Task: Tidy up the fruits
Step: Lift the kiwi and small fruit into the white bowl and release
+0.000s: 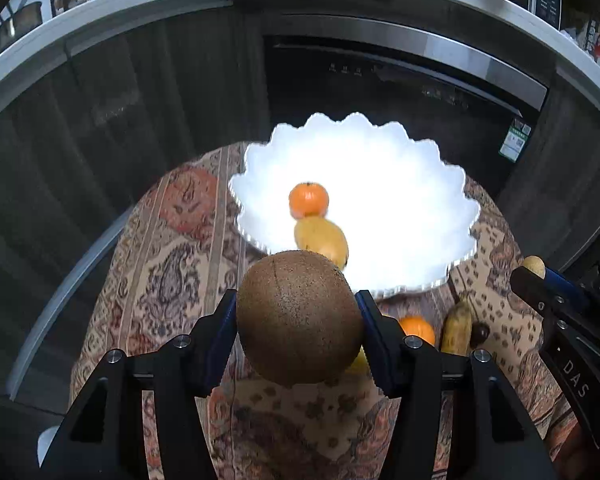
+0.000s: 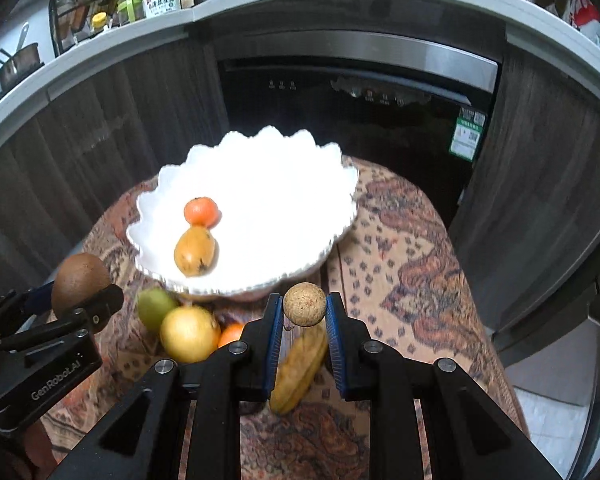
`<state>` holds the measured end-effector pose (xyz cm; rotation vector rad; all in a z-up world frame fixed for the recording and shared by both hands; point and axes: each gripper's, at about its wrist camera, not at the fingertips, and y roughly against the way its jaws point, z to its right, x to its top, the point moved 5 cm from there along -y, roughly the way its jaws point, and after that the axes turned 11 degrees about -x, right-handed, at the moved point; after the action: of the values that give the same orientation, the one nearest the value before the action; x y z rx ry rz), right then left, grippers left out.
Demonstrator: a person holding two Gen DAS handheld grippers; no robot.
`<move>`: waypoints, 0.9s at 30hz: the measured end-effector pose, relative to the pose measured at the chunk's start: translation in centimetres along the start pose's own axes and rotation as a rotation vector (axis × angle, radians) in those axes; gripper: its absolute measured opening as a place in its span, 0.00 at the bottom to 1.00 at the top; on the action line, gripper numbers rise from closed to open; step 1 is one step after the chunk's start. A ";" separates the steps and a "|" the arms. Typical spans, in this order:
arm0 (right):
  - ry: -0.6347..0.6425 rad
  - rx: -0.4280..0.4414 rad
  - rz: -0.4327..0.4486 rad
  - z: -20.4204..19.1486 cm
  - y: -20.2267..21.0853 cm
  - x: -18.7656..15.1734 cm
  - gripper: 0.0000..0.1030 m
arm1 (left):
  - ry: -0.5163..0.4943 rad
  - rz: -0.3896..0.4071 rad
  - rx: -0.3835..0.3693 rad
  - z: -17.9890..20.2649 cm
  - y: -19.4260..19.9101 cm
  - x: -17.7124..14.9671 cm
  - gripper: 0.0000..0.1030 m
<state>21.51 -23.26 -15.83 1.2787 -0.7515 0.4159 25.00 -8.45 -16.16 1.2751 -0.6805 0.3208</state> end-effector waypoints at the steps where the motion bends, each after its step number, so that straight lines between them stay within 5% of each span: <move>1: -0.002 0.001 0.005 0.0 0.0 0.5 0.22 | -0.005 0.002 -0.003 0.1 -0.1 0.5 0.55; 15: -0.012 0.006 0.018 -0.4 -2.8 4.8 0.22 | -0.044 0.012 -0.007 -0.4 -3.5 5.6 0.55; 27: -0.002 0.031 -0.058 -1.4 -6.9 5.9 0.22 | -0.027 -0.080 -0.042 -1.1 -7.8 6.2 0.56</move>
<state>30.59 -24.43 -16.67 1.3274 -0.7099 0.3806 34.53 -10.48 -18.40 1.2649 -0.6544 0.2231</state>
